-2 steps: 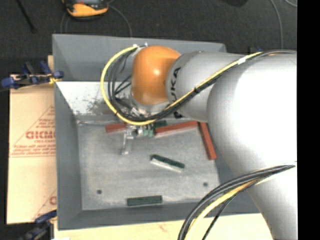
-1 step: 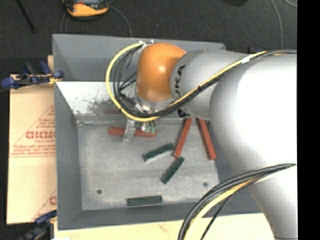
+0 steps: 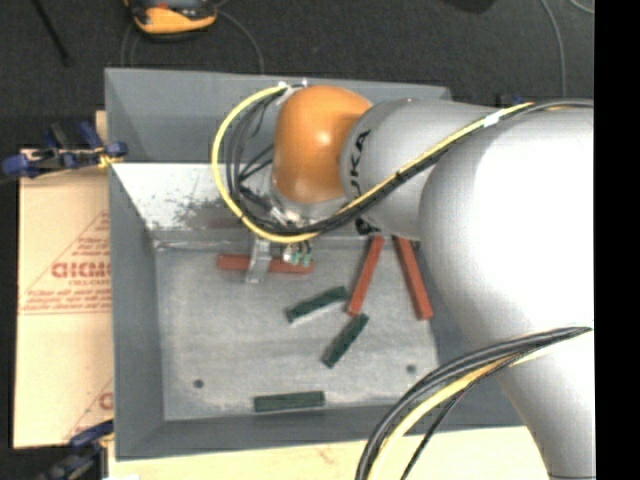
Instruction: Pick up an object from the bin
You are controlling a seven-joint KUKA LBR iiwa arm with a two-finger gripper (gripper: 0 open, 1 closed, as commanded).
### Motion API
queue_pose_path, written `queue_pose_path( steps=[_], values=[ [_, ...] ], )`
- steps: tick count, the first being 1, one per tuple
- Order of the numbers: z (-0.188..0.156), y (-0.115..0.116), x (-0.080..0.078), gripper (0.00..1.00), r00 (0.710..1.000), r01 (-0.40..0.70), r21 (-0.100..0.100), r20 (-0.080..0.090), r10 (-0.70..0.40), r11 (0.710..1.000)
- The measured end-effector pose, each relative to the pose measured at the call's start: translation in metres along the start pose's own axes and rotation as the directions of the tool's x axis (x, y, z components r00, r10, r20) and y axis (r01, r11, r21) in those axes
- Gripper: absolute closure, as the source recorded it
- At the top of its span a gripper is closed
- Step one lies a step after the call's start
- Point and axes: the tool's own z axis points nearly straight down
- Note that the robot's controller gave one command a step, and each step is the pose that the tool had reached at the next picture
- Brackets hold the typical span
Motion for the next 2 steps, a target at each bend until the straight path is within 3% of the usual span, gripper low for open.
queue_pose_path(
  steps=[1,2],
  values=[
    [-0.053,-0.019,0.033,1.0,1.0,0.003,0.005,-0.016,-0.003,1.0],
    [-0.085,-0.012,0.027,1.0,1.0,-0.021,0.001,-0.001,0.021,1.0]
  ],
)
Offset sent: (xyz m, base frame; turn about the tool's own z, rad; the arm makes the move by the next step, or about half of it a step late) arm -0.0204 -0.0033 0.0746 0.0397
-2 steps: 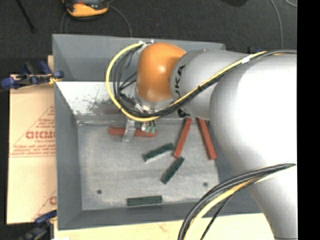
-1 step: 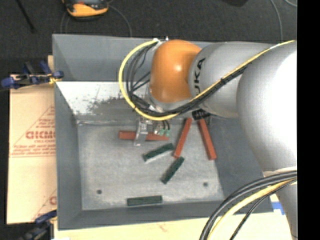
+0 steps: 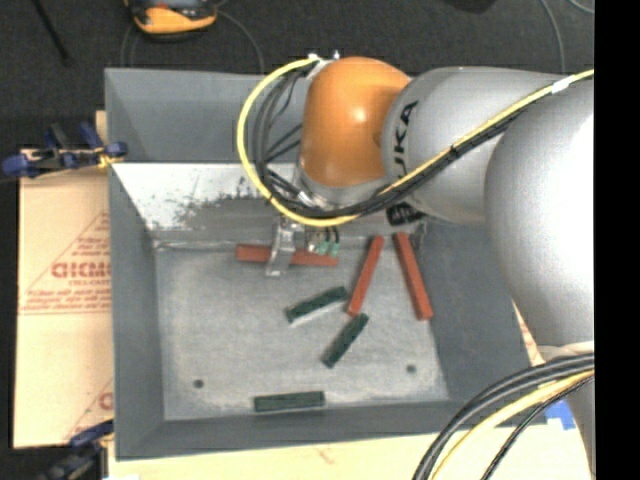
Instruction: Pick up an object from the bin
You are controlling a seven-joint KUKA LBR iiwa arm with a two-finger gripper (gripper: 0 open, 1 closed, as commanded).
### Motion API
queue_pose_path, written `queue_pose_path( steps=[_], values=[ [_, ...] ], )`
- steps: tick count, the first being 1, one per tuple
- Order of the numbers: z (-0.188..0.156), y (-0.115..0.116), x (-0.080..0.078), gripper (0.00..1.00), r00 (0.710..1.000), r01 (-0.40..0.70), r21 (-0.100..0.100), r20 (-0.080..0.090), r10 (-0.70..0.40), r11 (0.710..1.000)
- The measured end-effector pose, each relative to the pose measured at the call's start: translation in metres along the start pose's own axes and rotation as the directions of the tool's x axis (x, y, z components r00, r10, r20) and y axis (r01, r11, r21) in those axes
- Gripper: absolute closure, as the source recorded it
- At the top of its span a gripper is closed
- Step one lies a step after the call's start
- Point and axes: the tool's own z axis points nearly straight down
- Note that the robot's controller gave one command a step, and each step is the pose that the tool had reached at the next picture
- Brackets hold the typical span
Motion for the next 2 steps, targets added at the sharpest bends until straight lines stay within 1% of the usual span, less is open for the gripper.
queue_pose_path(
  steps=[1,2],
  values=[
    [-0.033,0.006,0.003,1.0,1.0,0.021,0.006,-0.015,-0.021,1.0],
    [-0.049,0.007,0.004,1.0,1.0,0.03,0.004,-0.009,-0.03,1.0]
  ],
)
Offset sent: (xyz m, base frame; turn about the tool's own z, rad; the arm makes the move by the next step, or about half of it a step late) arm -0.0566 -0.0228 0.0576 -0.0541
